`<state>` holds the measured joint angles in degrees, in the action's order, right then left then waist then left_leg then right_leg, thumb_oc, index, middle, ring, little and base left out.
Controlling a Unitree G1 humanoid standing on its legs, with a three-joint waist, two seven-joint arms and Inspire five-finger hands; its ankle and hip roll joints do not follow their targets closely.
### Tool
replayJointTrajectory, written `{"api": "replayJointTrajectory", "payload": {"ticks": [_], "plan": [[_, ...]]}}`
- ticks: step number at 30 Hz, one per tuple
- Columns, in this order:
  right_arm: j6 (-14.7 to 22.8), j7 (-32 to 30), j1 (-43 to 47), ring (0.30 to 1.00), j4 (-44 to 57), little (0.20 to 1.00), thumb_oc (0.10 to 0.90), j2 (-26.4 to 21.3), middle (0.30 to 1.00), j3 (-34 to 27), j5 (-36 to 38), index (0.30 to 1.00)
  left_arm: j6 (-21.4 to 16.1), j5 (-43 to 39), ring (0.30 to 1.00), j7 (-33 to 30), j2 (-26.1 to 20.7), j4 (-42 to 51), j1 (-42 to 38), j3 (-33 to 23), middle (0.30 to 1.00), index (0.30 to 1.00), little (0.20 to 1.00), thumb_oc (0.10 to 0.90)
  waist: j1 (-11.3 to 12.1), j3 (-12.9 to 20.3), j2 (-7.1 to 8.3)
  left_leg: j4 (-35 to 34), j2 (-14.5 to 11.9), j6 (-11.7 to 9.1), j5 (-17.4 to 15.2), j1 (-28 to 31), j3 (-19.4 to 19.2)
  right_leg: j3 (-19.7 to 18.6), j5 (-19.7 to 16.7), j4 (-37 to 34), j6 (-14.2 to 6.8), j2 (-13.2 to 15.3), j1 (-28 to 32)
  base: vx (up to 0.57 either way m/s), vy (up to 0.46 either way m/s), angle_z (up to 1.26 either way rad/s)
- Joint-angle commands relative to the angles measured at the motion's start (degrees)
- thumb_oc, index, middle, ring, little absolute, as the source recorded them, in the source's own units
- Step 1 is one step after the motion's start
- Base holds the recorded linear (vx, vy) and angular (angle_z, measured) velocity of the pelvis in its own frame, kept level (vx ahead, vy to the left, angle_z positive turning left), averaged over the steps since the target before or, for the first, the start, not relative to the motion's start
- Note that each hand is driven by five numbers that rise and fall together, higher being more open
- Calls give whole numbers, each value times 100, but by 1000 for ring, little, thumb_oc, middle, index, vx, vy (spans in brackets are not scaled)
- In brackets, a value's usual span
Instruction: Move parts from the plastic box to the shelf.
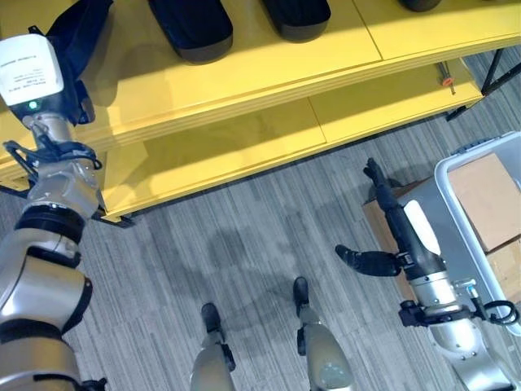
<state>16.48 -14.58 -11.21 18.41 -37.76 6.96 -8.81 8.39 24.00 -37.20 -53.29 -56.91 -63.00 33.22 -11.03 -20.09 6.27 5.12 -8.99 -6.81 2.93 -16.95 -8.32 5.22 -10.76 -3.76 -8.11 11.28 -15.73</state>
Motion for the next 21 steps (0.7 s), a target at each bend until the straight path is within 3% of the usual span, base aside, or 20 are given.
{"api": "replayJointTrajectory", "payload": {"ticks": [1, 15, 21], "plan": [[541, -360, 126, 1000, 568, 1000, 900, -257, 1000, -573, 194, 1000, -16, 163, 300, -297, -521, -285, -906, -176, 300, 300, 300, 400, -13, 522, 101, 856, -151, 146, -273, -493, 50, 154, 252, 262, -534, 616, 585, 0, 0, 0], [491, -289, 150, 1000, 632, 1000, 900, -339, 1000, -428, 217, 1000, -191, -948, 300, -472, -530, -600, -537, -1054, 300, 300, 300, 400, 89, 534, 156, 944, -166, 145, -291, -598, 113, 231, 282, 243, -511, 597, 605, 0, 0, 0], [508, -285, 152, 1000, 634, 1000, 900, -396, 1000, -413, 218, 1000, -182, -925, 300, -650, -697, -436, -458, -1106, 300, 300, 300, 400, 139, 532, 179, 978, -167, 146, -299, -645, 140, 257, 279, 229, -516, 593, 618, -2, 2, 2]]}}
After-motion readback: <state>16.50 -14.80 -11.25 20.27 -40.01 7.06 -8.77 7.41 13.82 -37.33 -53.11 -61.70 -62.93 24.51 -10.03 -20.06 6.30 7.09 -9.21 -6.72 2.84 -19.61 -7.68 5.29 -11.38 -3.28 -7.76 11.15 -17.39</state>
